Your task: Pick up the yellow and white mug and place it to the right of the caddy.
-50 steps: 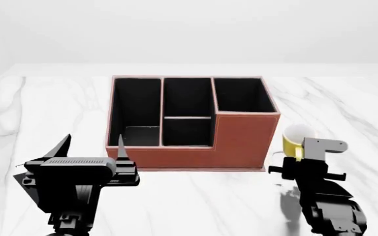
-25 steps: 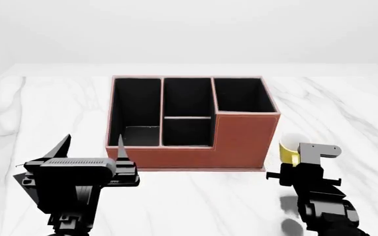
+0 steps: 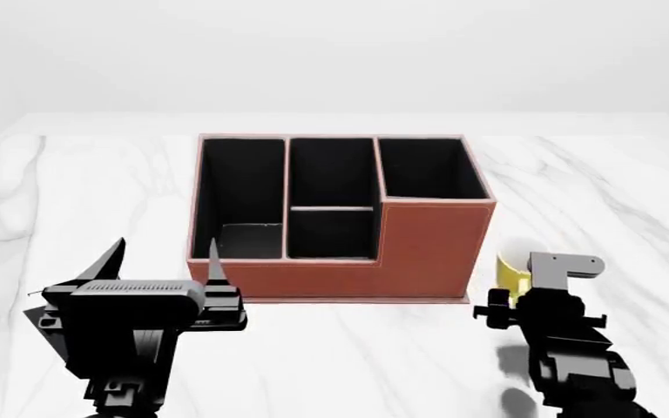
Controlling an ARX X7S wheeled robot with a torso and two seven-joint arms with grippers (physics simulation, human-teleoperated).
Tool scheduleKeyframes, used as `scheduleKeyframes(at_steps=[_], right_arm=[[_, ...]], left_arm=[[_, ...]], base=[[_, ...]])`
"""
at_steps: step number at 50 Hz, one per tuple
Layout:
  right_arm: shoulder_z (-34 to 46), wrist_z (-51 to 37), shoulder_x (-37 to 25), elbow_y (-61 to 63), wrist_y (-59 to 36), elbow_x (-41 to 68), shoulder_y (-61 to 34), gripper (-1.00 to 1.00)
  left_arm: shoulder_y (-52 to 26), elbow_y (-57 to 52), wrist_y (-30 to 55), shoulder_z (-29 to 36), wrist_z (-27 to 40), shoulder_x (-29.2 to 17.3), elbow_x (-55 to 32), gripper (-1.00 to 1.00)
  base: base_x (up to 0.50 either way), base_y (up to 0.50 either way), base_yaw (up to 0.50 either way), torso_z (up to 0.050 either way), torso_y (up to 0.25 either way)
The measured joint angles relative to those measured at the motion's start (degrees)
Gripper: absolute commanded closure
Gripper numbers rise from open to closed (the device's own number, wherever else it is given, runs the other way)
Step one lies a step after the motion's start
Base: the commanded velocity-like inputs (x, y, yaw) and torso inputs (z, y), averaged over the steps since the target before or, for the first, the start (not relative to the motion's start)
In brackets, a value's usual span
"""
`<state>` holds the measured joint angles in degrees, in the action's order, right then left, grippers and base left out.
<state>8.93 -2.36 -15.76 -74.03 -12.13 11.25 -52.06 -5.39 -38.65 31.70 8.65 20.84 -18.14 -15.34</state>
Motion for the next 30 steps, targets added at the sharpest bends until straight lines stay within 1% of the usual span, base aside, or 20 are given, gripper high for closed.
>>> scheduleKeyframes(at_steps=[3, 8, 21, 30], right_arm=[[-0.39, -0.10, -0.12, 2.42, -0.84, 0.11, 0.95, -1.00], [-1.23, -0.96, -0.73, 10.43, -4.08, 0.80, 3.98, -1.00], [-3.44, -4.20, -2.96, 34.20, -13.59, 3.28, 13.14, -1.00], [-5.22, -7.07, -4.74, 52.08, -20.48, 5.46, 21.19, -1.00]], left_arm=[[0.00, 0.01, -0.04, 0.03, 0.05, -0.06, -0.06, -1.00], [0.01, 0.02, -0.10, 0.08, 0.13, -0.15, -0.15, -1.00], [-0.02, 0.01, -0.17, 0.29, 0.39, -0.33, -0.36, -1.00], [-0.04, -0.21, -0.07, 0.40, 0.62, -0.45, -0.56, -1.00]], base=[[0.00, 0.00, 0.00, 0.000, 0.000], [0.00, 0.00, 0.00, 0.000, 0.000], [0.00, 0.00, 0.00, 0.000, 0.000], [0.00, 0.00, 0.00, 0.000, 0.000]])
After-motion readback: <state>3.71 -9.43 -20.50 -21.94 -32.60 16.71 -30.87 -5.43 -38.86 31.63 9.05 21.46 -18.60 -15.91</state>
